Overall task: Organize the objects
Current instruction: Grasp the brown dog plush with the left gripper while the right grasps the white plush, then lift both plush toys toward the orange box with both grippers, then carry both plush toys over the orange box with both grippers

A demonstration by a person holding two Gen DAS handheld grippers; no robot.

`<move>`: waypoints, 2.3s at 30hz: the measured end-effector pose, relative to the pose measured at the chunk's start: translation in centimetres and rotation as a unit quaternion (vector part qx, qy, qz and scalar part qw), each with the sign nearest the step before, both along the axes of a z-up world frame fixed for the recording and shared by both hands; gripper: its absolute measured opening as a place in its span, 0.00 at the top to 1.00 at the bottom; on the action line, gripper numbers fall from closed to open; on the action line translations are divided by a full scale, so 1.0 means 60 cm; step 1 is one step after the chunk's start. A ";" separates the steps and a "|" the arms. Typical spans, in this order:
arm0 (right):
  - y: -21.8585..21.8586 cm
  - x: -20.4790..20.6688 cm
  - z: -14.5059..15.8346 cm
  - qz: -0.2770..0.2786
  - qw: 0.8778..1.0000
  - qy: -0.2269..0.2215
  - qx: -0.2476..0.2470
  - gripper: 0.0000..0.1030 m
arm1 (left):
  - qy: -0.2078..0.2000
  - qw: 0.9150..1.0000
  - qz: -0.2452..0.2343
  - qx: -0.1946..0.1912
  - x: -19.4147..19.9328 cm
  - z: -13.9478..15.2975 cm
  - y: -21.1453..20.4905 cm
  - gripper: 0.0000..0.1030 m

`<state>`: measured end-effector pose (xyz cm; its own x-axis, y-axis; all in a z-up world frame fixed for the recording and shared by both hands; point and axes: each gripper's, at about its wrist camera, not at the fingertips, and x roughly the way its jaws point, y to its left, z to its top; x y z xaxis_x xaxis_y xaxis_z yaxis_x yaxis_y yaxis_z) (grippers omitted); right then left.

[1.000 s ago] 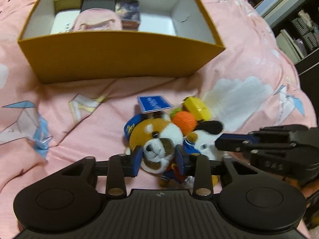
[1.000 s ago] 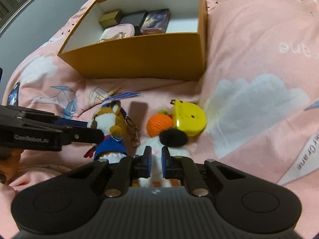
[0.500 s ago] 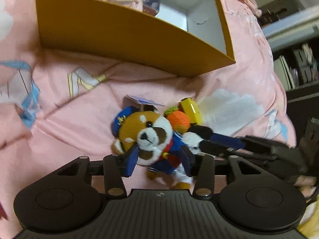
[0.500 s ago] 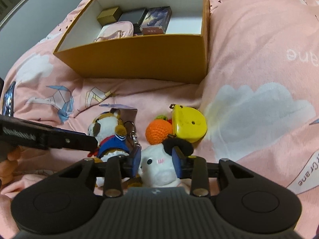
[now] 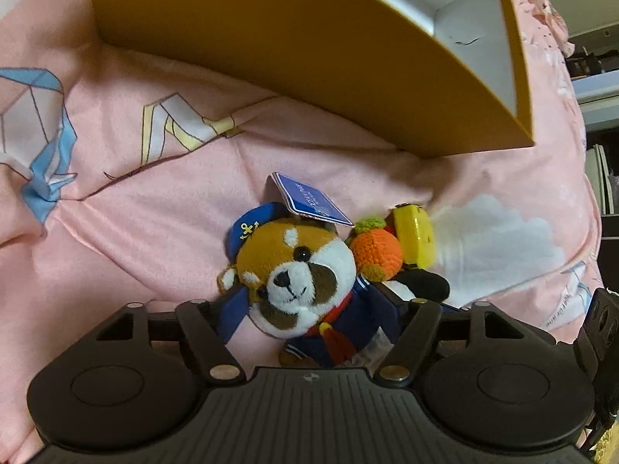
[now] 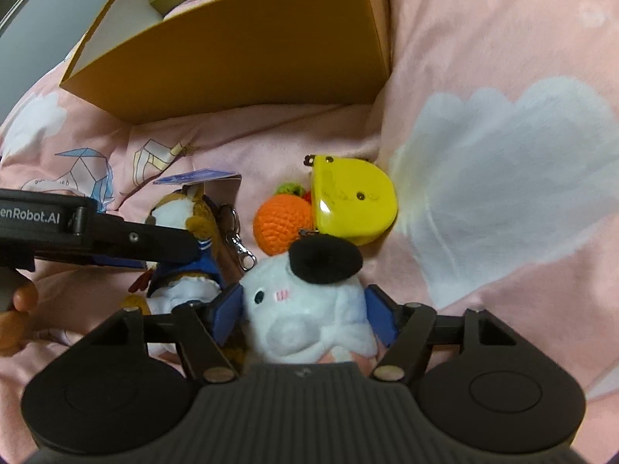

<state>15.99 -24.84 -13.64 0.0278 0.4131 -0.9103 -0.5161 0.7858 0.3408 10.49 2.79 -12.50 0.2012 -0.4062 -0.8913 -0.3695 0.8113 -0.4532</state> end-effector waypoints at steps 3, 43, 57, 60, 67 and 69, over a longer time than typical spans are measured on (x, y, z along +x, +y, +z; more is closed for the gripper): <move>0.001 0.000 -0.007 0.001 1.000 0.009 0.005 0.33 | 0.006 1.000 -0.002 0.008 0.007 -0.009 -0.009 0.19; -0.010 0.006 0.264 -0.028 0.978 -0.154 0.138 0.44 | -0.298 0.953 -0.058 0.011 -0.054 0.206 0.034 0.42; 0.058 0.086 0.316 -0.078 0.955 -0.230 0.171 0.44 | -0.355 0.932 -0.041 0.051 0.050 0.273 0.083 0.42; 0.069 0.115 0.300 -0.096 0.954 -0.236 0.157 0.44 | -0.343 0.936 -0.058 0.051 0.089 0.257 0.082 0.42; 0.082 0.177 0.229 -0.141 0.963 -0.188 0.131 0.44 | -0.285 0.950 -0.113 0.061 0.152 0.182 0.066 0.42; 0.091 0.183 0.214 -0.144 0.965 -0.185 0.119 0.44 | -0.278 0.950 -0.128 0.056 0.164 0.166 0.063 0.42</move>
